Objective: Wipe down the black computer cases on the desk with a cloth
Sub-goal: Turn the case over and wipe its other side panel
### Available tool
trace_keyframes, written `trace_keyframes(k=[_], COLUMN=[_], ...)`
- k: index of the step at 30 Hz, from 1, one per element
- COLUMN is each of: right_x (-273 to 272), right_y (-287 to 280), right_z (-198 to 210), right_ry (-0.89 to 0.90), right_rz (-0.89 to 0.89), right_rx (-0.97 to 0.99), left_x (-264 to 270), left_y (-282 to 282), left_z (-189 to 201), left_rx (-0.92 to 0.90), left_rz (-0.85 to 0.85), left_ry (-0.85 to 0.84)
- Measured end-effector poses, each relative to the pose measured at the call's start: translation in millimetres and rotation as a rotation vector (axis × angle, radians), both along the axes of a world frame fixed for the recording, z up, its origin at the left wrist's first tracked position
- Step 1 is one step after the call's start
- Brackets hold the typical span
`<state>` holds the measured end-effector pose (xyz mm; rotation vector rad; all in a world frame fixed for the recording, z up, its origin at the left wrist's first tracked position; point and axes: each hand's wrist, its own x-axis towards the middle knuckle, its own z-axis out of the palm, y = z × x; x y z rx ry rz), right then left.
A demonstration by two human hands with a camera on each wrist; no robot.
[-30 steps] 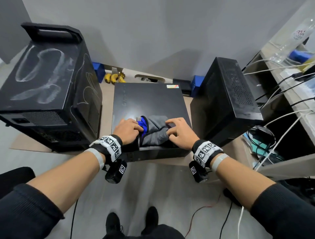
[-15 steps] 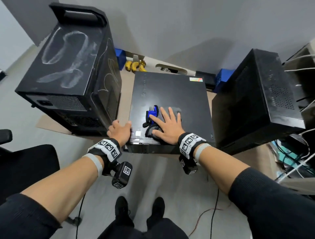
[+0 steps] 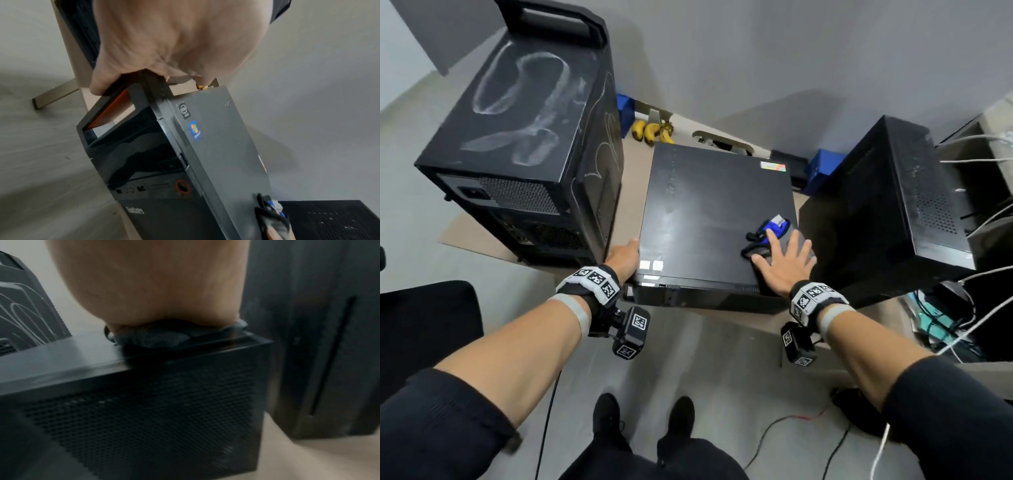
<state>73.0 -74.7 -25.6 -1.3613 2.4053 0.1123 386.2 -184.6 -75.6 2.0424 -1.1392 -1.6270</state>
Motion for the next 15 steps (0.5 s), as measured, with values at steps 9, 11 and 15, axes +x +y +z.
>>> trace_keyframes(k=[9,11,15], right_x=[149.7,164.7,155.5], right_y=[-21.6,-33.8,-80.1], right_z=[-1.6,-1.5,2.0], right_ry=[-0.066,-0.084,-0.064], right_rz=[0.689,0.804,0.968], right_rx=[0.054,0.064,0.105], left_x=[8.4,8.5,13.9], left_y=[0.8,5.3,0.8], left_z=[34.2,58.0,44.6], left_rx=[0.167,0.216,0.262], left_rz=[-0.11,-0.091,0.012], left_ry=[0.169,0.256,0.404])
